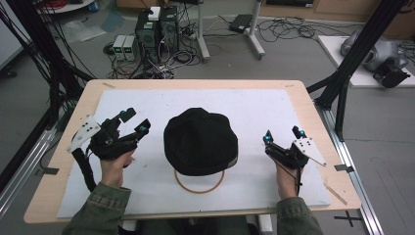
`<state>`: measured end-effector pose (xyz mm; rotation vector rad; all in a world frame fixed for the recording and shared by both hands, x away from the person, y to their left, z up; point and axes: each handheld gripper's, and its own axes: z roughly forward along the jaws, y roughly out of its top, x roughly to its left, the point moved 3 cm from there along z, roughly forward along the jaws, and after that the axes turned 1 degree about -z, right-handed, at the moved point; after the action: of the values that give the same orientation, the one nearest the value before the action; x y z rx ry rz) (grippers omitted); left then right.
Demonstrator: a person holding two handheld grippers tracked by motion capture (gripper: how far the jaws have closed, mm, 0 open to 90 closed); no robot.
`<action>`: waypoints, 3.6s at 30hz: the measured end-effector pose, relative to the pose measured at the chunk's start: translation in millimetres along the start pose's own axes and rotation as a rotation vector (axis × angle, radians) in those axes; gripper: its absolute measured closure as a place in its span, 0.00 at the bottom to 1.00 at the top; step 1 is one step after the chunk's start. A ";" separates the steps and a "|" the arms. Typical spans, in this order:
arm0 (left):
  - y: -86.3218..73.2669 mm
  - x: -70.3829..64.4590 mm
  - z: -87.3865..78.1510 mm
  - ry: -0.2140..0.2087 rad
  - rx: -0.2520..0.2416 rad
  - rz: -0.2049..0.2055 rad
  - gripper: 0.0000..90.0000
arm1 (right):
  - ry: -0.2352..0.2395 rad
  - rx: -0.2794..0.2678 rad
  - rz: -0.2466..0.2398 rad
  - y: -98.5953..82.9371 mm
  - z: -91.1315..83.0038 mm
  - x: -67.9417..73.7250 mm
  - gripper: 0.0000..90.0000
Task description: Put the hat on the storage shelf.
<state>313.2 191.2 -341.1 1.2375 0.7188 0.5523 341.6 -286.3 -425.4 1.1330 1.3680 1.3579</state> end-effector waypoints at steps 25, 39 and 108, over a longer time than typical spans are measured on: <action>-36.3 43.7 -63.9 0.469 0.039 0.075 0.28 | -0.027 -0.003 0.021 -0.8 -3.0 -0.7 0.05; -53.8 55.5 -96.0 0.616 0.066 0.081 0.28 | -0.036 -0.001 0.011 -2.5 -6.8 3.0 0.05; -79.2 66.7 -113.2 0.721 0.110 0.074 0.27 | -0.063 0.039 0.011 -19.1 -14.4 -3.2 0.05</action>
<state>272.4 292.7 -448.6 1.1643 1.3207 1.0534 327.7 -292.0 -444.3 1.2012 1.3498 1.2975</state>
